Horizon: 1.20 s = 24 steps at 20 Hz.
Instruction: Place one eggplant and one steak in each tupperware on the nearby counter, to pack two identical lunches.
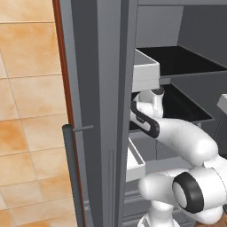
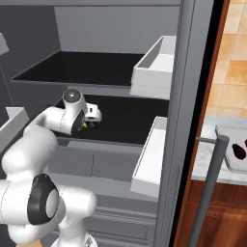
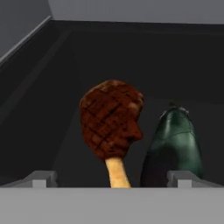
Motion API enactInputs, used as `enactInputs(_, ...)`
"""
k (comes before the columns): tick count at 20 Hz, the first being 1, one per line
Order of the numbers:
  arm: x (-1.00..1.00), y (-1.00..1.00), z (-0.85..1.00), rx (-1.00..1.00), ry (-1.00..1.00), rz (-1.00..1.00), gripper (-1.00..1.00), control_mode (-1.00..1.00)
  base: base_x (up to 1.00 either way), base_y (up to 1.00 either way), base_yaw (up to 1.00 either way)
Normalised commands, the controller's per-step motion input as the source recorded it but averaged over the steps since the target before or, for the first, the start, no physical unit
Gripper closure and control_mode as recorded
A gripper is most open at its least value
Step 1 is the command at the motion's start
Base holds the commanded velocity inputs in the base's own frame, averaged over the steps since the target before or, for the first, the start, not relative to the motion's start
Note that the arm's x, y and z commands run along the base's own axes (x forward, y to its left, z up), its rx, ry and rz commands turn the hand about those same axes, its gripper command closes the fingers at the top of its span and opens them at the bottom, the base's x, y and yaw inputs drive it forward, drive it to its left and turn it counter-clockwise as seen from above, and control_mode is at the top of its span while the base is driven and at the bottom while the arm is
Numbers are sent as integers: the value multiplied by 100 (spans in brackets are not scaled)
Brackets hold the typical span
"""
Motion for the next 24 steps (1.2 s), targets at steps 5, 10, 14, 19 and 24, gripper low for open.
enactInputs(5,45,0,-10,-1,0,0,-100,-100,0,0,0)
enactInputs(10,14,10,-28,-6,-1,0,-100,-100,0,0,0)
enactInputs(14,-3,7,-37,-8,-4,0,-100,-100,0,0,0)
enactInputs(19,0,-14,-20,-5,0,0,-100,-100,0,0,0)
enactInputs(24,-11,-54,-1,-3,0,-4,-100,-100,0,0,0)
